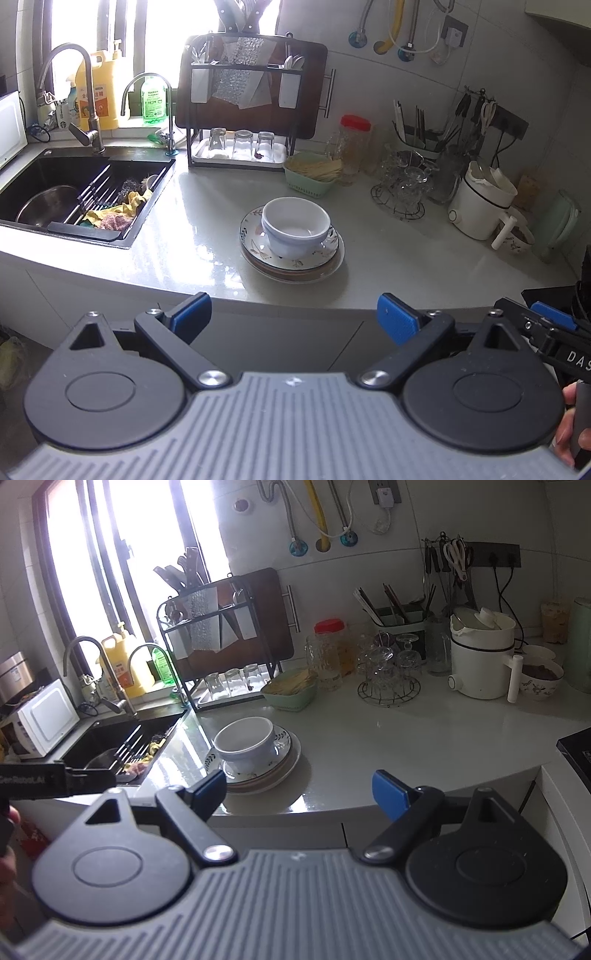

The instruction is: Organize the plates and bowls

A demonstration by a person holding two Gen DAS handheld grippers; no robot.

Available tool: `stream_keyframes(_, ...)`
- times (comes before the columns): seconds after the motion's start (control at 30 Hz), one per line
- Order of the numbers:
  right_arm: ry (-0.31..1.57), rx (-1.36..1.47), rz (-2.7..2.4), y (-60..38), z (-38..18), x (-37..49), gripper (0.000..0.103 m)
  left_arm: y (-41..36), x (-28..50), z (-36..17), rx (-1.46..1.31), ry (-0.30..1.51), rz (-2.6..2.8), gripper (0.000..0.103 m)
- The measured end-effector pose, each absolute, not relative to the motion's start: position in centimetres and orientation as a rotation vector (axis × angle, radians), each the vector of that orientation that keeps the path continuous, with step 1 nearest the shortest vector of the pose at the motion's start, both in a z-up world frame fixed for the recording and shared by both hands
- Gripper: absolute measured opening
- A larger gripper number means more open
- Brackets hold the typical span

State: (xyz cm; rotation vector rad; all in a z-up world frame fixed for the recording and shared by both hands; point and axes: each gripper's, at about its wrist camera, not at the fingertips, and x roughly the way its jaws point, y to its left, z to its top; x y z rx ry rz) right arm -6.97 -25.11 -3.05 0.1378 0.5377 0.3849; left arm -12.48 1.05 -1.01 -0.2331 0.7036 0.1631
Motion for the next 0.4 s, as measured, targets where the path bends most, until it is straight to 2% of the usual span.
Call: stream_keyframes(0.4,0.536,0.14,0.395,-24.79,-3.15,-7.52,0.087,1.2,-12.92,-0.97,-0.243,0.7,0.164,0.098)
